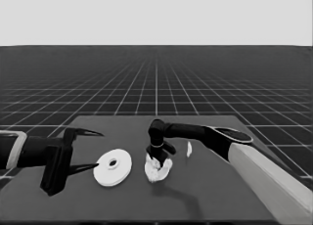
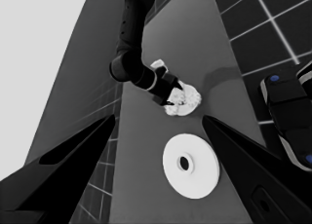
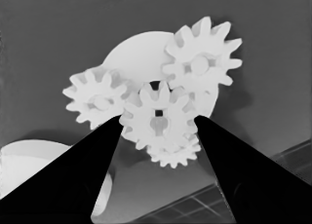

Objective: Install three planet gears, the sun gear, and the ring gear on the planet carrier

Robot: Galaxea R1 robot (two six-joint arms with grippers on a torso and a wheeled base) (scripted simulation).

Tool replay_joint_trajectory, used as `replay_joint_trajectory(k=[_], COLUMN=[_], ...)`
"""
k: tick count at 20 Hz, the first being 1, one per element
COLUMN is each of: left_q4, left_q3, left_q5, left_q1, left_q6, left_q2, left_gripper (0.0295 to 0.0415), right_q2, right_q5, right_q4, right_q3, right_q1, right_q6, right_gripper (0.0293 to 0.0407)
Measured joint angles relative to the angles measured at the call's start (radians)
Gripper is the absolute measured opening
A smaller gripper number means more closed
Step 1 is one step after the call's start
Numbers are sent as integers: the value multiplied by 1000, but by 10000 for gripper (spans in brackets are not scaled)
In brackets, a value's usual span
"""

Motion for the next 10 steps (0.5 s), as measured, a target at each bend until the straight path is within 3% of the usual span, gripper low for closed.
replay_joint_trajectory(k=[10], left_q4=[0], left_q3=[0], left_q5=[0], left_q1=[0], left_q6=[0], left_q2=[0], left_gripper=[385], right_q2=[0], right_q5=[0], right_q4=[0], right_q3=[0], right_q1=[0], right_q6=[105], right_gripper=[309])
